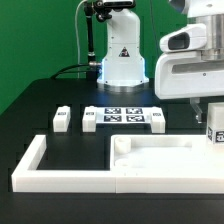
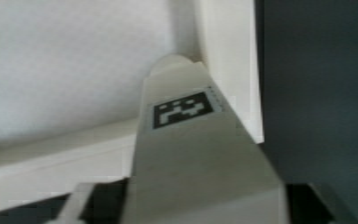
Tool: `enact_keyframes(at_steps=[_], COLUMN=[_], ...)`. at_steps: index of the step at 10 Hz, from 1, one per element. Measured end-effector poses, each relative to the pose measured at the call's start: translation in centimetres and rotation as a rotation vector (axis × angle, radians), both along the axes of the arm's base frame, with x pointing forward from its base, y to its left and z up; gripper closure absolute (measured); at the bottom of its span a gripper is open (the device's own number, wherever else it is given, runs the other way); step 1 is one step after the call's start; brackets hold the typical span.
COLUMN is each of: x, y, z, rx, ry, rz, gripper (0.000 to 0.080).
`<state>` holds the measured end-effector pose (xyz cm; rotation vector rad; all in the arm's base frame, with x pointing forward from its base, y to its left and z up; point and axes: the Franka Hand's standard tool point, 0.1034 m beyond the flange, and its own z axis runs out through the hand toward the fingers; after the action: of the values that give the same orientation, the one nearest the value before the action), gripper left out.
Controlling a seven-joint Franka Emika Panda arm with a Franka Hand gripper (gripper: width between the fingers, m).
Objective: Assemble desk
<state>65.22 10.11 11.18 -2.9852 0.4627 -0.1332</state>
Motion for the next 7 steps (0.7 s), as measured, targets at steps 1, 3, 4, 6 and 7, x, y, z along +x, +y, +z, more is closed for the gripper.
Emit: enact_keyframes(at_steps=[1,3,4,6,7], x=[-0.01,-0.08,-0.13,-0.42,-0.40], y=[-0.19,-0.31,-0.45,-0.58,-0.43], z=[-0.03,-0.10,-0.14,-0.03,0.05], rx=[0.002,0.023,0.036,0.123,0.175], ry=[0.004,0.033,0.049,0.143,0.183], rz=[-0.040,-0.312,-0.454,-0.820,-0.987], gripper=[0.0508,0.0508,0.0508,0.0508,0.0508])
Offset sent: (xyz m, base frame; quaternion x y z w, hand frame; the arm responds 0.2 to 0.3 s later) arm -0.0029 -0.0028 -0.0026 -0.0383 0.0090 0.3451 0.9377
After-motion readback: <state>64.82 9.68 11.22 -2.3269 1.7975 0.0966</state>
